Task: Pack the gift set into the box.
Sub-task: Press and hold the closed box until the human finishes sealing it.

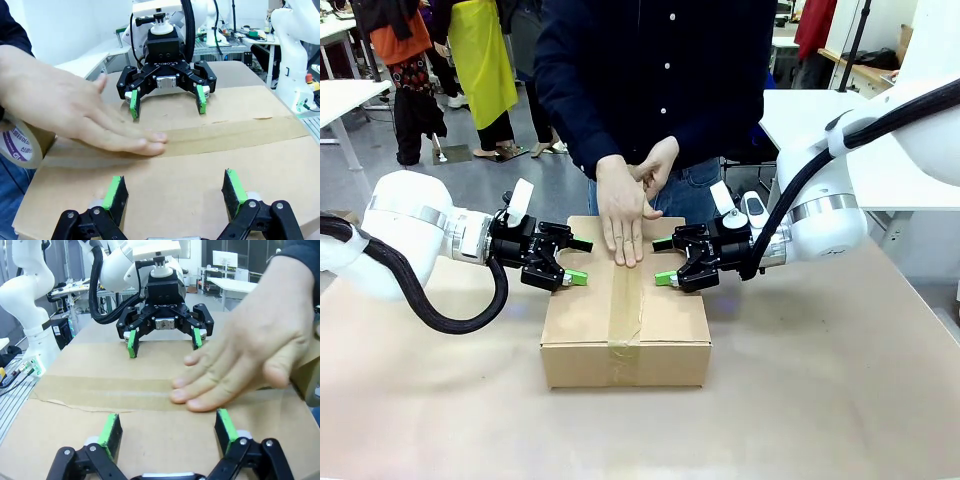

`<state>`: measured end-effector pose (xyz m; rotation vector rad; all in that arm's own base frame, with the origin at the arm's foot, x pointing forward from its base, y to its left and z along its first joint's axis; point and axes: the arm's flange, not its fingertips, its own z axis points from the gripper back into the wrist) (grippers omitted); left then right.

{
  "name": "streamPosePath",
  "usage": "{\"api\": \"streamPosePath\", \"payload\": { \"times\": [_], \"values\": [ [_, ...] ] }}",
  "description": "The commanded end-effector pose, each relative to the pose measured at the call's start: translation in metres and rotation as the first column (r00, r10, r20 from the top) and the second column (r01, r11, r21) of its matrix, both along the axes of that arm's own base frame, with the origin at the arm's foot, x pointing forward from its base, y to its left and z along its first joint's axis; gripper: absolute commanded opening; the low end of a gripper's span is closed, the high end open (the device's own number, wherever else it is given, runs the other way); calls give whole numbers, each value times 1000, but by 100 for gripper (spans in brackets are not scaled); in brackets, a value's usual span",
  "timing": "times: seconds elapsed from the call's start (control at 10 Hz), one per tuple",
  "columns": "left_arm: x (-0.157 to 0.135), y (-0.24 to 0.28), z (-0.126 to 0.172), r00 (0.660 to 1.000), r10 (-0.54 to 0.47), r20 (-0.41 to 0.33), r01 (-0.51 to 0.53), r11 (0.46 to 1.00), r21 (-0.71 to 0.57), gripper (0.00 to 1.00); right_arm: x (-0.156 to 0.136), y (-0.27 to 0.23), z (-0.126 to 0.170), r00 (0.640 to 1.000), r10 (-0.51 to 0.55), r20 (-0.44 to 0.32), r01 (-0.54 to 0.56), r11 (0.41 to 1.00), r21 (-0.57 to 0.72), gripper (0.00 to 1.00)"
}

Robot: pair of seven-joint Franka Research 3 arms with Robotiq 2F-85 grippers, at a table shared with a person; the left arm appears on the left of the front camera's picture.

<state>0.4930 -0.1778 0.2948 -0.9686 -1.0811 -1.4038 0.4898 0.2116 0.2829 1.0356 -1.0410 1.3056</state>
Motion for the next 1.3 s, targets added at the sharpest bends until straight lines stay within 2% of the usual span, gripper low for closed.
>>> {"api": "streamPosePath", "payload": {
  "times": [0.0,1.2],
  "values": [
    [-1,1,-2,1000,-11,21,11,1000,-7,100,-1,0,-2,1000,-8,16,8,1000,6,100],
    [-1,1,-2,1000,-11,21,11,1000,-7,100,-1,0,-2,1000,-8,16,8,1000,6,100]
  ]
}}
